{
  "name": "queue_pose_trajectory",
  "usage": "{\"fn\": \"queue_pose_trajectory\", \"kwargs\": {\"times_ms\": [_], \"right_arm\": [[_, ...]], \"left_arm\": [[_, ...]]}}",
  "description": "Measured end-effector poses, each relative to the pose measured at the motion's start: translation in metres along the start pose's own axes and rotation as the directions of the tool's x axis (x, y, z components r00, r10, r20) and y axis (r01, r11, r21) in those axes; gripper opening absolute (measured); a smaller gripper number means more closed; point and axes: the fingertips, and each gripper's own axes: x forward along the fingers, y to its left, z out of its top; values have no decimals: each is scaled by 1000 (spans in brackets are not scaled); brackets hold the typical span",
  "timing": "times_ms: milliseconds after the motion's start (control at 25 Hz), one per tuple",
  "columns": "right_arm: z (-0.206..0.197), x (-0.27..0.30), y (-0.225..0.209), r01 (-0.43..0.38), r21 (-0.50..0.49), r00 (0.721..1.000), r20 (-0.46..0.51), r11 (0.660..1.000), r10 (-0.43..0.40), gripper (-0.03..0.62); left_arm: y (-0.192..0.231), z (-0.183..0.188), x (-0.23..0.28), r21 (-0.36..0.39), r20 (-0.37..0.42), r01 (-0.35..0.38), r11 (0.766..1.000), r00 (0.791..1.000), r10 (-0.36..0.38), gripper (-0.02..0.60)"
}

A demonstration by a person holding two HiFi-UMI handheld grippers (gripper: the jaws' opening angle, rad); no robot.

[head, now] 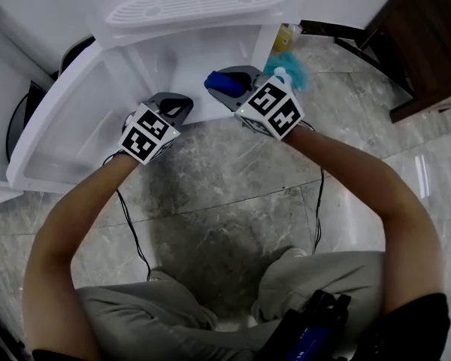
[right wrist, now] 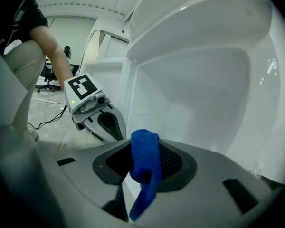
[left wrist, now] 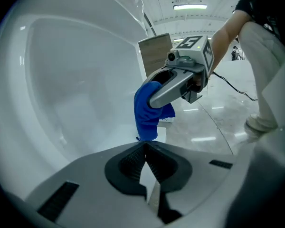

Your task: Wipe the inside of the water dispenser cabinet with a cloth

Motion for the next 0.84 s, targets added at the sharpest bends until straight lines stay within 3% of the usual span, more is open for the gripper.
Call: {"fn": "queue_pose_trajectory", "kwargs": {"times_ms": [160,840], "right_arm": [[-8,-5,-1,-14,-10,1000,-20,1000,14,114],[-22,-6,11,-68,-46,996,-59,997,66,114]], "left_arm": [[4,0,0,44,-20,-5,999,1000,6,6],[9,-3,2,62,-27,-7,998,1000,9,6]]}}
